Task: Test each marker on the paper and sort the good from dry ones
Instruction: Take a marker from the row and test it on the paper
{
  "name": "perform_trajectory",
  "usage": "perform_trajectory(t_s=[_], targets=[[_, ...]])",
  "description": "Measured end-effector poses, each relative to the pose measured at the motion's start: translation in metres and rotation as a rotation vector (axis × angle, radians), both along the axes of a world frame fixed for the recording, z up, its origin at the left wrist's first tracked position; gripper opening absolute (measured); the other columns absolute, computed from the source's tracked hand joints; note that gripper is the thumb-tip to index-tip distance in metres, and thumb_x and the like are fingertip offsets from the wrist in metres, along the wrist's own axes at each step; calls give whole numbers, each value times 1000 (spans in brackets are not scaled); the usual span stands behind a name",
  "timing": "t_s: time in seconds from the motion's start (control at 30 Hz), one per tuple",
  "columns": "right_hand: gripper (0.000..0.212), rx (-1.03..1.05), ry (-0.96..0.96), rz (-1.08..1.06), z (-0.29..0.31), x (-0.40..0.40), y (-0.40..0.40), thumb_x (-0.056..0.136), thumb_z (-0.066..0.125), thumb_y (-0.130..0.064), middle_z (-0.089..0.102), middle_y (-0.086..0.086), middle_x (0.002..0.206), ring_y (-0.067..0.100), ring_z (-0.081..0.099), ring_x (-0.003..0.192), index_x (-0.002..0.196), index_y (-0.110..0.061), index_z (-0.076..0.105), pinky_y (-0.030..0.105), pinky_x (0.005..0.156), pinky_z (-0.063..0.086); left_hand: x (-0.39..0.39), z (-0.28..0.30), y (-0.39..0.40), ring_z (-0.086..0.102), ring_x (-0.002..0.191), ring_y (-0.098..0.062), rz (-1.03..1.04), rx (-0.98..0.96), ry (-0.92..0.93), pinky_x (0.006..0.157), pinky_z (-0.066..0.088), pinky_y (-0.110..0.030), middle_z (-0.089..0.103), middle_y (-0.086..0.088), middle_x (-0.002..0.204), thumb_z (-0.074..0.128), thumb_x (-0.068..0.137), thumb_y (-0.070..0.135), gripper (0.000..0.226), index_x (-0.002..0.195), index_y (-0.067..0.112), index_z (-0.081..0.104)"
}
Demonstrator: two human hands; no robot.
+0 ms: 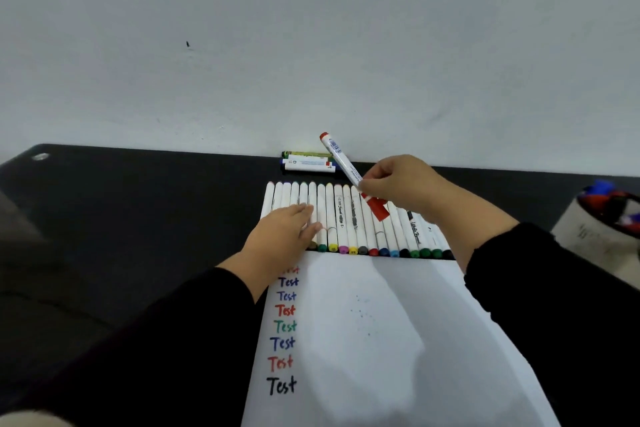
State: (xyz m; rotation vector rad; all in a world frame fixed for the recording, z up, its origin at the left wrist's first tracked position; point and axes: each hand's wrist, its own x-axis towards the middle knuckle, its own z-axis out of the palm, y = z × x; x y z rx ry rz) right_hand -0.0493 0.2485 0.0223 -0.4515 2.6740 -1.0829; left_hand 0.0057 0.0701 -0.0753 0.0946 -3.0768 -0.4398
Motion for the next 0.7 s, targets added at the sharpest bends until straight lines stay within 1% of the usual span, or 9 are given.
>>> perform_trajectory(t_s=[0.13,0.2,0.3,0.37,0.43,0.47,0.53,0.6,0.7], targets=[[8,-116,-82,-83,-11,26,4,89,63,-25,64,-3,77,5,55,64,88,-17,66,19,55,41,23,12,11,26,138,-8,-5,152,75,110,20,-23,32,6,150,33,100,39,48,145,23,31],[9,-199,-128,-128,-19,40,3,89,63,-24,65,-4,74,5,58,62,90,-15,66,20,55,42,43,18,22,32,134,-8,-5,325,73,106,25,-23,39,9,146,36,99,40,45,142,28,36],[7,-382,-222,-178,-32,61,3,89,63,-19,68,0,75,8,62,62,90,-12,64,21,54,43,76,24,37,44,119,-2,35,674,29,97,32,-20,51,15,132,45,95,43,40,134,35,47],[6,-478,-258,-189,-38,77,4,88,63,-16,70,3,75,10,63,63,87,-10,63,22,55,43,96,25,45,52,107,3,97,892,14,86,39,-14,60,17,117,52,92,40,36,126,33,57],[5,-538,-273,-190,-42,94,4,87,64,-14,68,4,77,12,61,68,88,-9,64,24,59,43,112,27,53,53,93,7,185,1041,9,70,36,-9,64,18,101,59,89,35,30,118,28,64],[6,-551,-274,-191,-44,103,3,87,65,-15,66,4,76,12,58,69,89,-9,65,24,61,43,120,29,56,53,91,6,234,1095,6,66,35,-10,65,17,98,61,88,34,28,114,26,67],[7,-555,-270,-207,-48,118,2,86,65,-16,60,3,75,13,51,68,88,-10,66,26,63,42,130,29,59,54,88,3,314,1154,-2,62,35,-13,68,14,94,64,85,32,23,106,23,70],[9,-583,-290,-227,-53,133,1,87,64,-20,54,1,71,14,44,64,84,-11,65,25,60,39,143,30,60,55,86,0,359,1160,-16,60,35,-15,68,14,89,66,84,31,18,100,23,72],[22,-599,-301,-243,-60,148,-2,88,64,-35,49,-3,67,12,40,61,86,-13,63,24,57,35,157,27,58,56,86,-6,355,1040,-58,59,39,-16,67,14,91,66,84,34,22,104,26,71]])
